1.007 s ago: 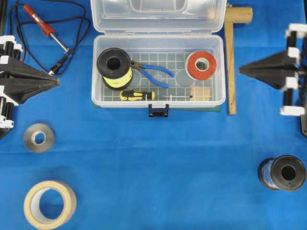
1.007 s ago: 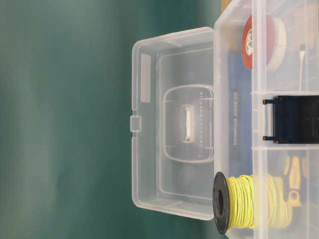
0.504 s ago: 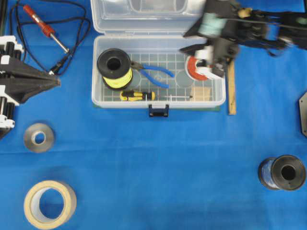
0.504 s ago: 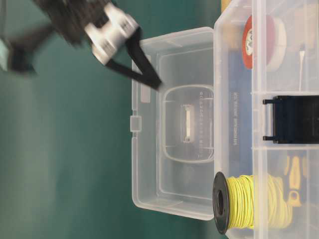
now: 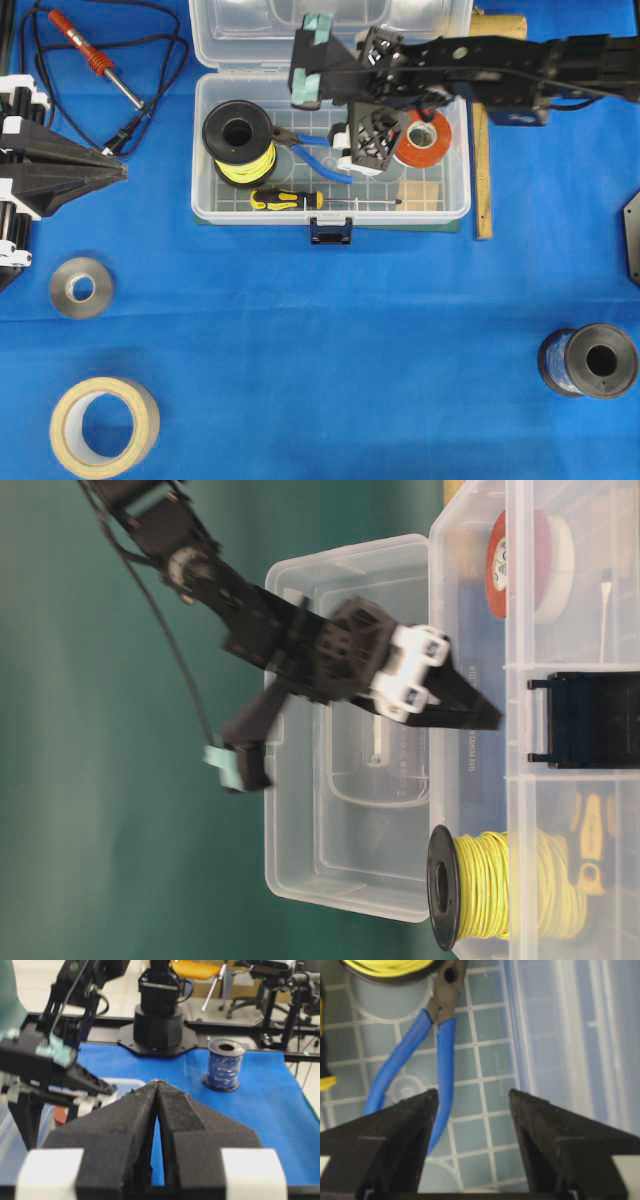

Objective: Pick the nipper from the toolbox among several items.
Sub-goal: 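Move the right gripper over the blue-handled nipper inside the toolbox, then lower the right gripper and close it on the nipper's blue handle, then lift the nipper out of the toolbox with the right gripper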

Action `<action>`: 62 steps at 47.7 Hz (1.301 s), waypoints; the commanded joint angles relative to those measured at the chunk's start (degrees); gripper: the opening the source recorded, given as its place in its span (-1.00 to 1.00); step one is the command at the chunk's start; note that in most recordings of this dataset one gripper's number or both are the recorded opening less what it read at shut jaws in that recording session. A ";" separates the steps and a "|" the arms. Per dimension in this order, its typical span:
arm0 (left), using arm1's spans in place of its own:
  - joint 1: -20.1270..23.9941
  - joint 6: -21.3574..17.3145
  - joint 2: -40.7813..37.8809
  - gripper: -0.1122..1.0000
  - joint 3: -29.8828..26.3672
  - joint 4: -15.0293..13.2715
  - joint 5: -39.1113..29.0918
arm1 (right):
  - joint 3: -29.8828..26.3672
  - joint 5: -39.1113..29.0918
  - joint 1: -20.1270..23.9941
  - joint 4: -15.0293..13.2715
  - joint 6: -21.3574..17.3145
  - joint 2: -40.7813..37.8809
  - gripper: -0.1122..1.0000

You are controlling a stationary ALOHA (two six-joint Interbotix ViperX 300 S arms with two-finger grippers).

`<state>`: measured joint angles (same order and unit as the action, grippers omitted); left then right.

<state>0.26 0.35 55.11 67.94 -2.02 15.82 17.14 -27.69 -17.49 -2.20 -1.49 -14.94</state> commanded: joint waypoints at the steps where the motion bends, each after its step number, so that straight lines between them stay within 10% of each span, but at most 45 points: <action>1: 0.09 0.09 -0.44 -0.80 -0.44 -0.09 0.26 | -1.85 0.26 -0.18 0.09 -0.09 -0.18 0.30; 23: 0.09 0.09 -0.35 -0.80 -0.18 -0.09 0.00 | -1.41 3.34 0.35 1.32 -0.44 -5.01 0.23; 34: 0.09 0.26 0.00 -0.80 -0.18 -0.09 -0.44 | -1.32 3.25 1.41 1.58 -0.44 -5.01 -0.56; 62: 0.35 0.26 0.26 -0.80 -0.18 -0.18 -1.23 | 1.49 0.35 0.62 1.67 -0.97 15.29 -0.56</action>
<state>0.26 0.62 55.46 68.29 -2.11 14.33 18.81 -27.25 -17.23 -0.70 -2.29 -4.13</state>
